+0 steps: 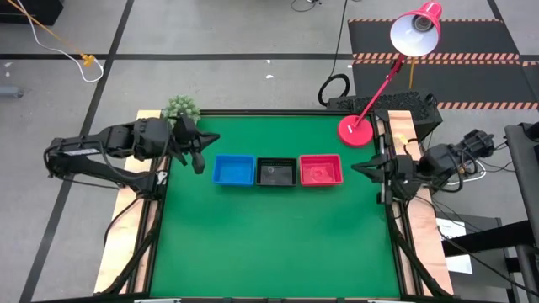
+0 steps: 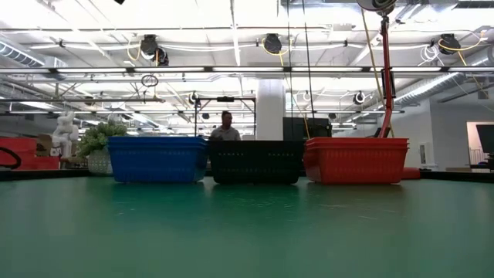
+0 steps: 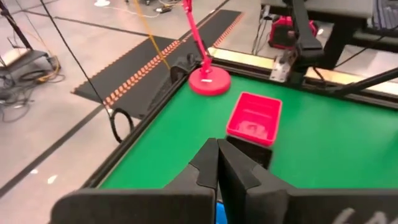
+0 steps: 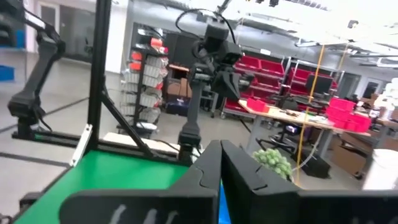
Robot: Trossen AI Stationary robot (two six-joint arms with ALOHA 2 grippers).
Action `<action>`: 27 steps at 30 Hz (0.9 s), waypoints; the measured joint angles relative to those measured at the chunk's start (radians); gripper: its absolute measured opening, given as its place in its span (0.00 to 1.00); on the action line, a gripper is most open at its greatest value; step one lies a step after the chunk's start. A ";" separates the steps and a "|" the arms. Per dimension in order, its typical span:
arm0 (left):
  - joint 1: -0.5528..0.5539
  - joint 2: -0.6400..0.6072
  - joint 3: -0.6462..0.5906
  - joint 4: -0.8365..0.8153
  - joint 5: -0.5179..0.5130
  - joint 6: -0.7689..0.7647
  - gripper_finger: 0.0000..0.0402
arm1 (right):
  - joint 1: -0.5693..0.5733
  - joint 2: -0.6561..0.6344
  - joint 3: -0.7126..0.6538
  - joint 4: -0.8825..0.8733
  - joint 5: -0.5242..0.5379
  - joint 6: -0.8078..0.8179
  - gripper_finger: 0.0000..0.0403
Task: Stack baskets by color
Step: Return to Home Position
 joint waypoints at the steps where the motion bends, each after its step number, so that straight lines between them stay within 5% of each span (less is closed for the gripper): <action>1: 0.004 -0.001 -0.004 0.001 -0.001 0.007 0.01 | -0.007 -0.005 0.000 -0.013 0.000 0.001 0.00; 11: 0.048 -0.016 -0.048 0.004 0.043 0.083 0.02 | -0.038 -0.022 0.000 -0.106 -0.008 0.003 0.00; 27: 0.049 -0.012 -0.143 -0.006 0.088 -0.094 0.08 | -0.038 -0.030 -0.086 -0.114 -0.059 0.020 0.00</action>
